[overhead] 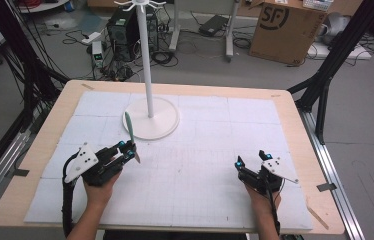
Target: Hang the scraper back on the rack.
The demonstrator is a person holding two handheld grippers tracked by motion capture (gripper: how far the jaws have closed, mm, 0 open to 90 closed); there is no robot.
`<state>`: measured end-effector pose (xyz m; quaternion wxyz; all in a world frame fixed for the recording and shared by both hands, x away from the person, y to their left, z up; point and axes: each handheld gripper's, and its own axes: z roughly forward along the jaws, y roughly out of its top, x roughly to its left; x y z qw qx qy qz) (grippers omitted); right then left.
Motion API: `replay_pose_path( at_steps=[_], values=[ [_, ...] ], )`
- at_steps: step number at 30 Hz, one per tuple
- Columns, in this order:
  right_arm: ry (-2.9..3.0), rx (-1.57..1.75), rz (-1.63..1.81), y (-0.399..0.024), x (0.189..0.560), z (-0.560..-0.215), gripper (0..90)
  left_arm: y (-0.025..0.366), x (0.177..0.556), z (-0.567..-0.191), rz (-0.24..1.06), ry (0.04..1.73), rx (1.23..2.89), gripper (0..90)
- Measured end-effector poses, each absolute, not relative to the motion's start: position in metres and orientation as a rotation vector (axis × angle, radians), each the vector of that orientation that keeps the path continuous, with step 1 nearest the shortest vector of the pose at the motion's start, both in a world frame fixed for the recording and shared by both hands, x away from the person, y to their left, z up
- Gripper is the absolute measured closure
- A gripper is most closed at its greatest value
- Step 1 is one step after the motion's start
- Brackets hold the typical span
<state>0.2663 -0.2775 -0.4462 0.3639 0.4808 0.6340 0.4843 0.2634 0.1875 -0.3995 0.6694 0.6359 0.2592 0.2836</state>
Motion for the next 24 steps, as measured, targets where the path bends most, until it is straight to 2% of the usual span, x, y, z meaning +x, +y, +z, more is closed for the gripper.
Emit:
replay_pose_path(
  at_steps=[8,24],
  values=[
    [1.632,1.235,1.246,-0.277,0.266,-0.446,19.1,0.191,0.266,-0.399,0.694,0.668,1.370,80.4],
    [1.633,1.239,1.245,-0.277,0.266,-0.446,19.1,0.200,0.279,-0.382,0.747,0.720,1.293,80.4]
  ],
)
